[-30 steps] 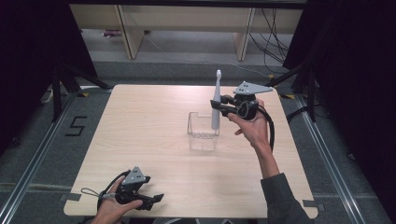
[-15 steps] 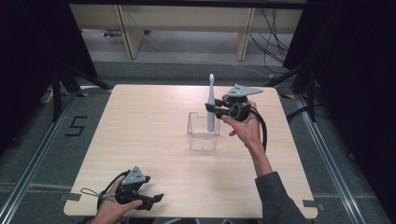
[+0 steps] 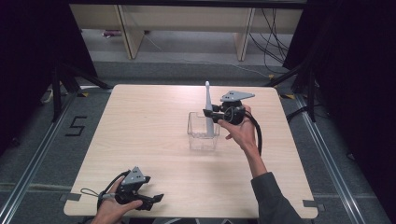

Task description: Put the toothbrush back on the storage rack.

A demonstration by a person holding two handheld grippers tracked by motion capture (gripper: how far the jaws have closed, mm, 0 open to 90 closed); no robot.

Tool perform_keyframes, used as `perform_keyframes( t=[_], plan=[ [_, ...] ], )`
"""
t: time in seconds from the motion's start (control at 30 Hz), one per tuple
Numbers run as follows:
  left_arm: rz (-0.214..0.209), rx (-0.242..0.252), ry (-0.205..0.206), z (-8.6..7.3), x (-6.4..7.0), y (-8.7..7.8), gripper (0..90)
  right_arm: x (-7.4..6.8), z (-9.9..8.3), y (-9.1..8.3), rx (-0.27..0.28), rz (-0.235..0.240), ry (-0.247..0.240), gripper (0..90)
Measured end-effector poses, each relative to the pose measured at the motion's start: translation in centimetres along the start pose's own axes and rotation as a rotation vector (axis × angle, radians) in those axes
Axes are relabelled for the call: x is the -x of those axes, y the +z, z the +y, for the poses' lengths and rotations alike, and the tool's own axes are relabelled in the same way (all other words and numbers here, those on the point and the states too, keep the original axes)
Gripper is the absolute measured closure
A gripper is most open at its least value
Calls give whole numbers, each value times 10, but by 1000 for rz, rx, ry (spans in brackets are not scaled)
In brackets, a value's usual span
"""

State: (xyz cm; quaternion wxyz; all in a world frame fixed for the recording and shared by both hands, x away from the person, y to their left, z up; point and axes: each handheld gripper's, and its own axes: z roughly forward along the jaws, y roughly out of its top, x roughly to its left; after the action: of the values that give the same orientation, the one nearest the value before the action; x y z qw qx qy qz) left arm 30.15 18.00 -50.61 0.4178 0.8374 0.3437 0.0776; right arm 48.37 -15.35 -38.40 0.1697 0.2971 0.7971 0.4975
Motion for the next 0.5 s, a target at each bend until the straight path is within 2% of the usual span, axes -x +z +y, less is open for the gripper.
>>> perform_keyframes(
  t=[0.03, 0.07, 0.13, 0.27, 0.33, 0.37, 0.4, 0.43, 0.47, 0.5],
  plan=[
    [-1, 1, 0, 0, 0, 0, 150, -2, -1, 0, -22, -3, 27, 671],
    [0, -13, 16, 0, -1, -1, 150, -1, -1, 1, -27, -3, 7, 672],
    [1, -11, 14, 0, -1, -1, 150, 1, -3, 4, -24, -6, -13, 671],
    [0, 1, -3, 0, 0, 0, 150, 0, -6, 7, -45, -2, 5, 671],
    [0, 8, -13, 0, 1, 1, 150, 1, -8, 8, -54, -1, -13, 671],
    [10, -16, 23, 0, -2, 0, 150, -1, -10, 10, -55, 4, 5, 671],
    [12, -11, 24, 0, -2, 0, 150, -1, -10, 10, -77, 9, 8, 671],
    [12, -15, 22, 0, -2, 0, 150, 1, -11, 12, -73, 3, -23, 671],
    [0, -10, 10, 0, 0, -1, 150, 0, -12, 13, -85, 6, -6, 671],
    [0, -13, 16, 0, -1, -1, 150, 0, -13, 14, -95, 7, -13, 671]
  ],
)
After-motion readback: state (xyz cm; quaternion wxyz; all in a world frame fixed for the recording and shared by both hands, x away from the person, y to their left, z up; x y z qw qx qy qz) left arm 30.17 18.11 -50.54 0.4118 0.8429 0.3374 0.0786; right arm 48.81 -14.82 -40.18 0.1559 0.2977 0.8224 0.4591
